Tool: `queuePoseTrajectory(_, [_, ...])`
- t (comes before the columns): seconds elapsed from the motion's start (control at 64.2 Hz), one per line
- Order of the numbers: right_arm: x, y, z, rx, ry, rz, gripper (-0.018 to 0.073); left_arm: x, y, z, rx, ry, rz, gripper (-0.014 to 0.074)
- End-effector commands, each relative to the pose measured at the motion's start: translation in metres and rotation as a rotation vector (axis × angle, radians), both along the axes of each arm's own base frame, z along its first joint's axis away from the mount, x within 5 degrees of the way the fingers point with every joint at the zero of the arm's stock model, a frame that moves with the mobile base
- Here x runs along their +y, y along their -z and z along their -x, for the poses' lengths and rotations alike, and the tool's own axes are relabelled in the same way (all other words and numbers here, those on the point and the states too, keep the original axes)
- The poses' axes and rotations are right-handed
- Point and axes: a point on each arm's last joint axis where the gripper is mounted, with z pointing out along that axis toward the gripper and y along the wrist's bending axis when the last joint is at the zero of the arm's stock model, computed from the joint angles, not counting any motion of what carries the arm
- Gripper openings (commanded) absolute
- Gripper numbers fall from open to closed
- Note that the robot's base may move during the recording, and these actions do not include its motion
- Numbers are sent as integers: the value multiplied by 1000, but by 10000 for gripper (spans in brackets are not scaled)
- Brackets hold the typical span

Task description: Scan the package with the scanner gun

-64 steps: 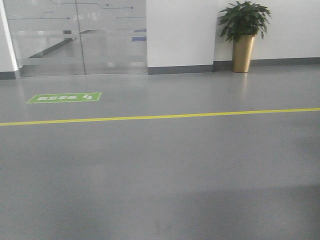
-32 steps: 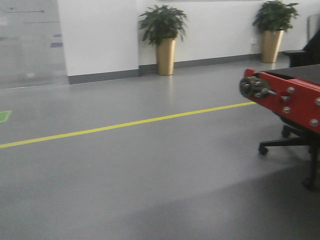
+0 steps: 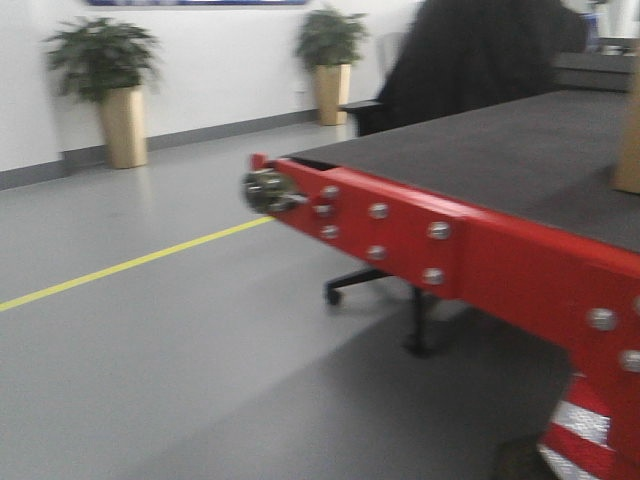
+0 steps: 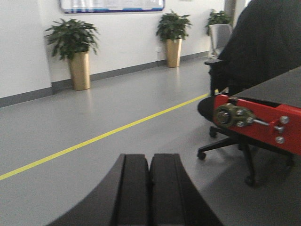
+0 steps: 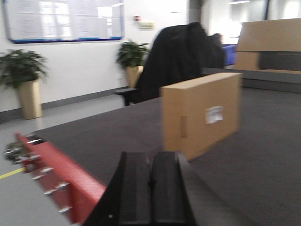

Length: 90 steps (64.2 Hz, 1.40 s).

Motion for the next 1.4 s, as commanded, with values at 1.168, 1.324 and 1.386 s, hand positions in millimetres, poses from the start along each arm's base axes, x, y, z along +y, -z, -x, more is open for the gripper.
queuePoseTrajectory(1.168, [4,-2,0,-20,-78,3,-155,-1,-3,0,-22,10,4,-111])
queuePoseTrajectory(1.324, [4,-2,0,-20,-78,3,-155,-1,-3,0,-22,10,4,-111])
queuePoseTrajectory(1.386, [4,-2,0,-20,-78,3,-155,-1,-3,0,-22,10,4,-111])
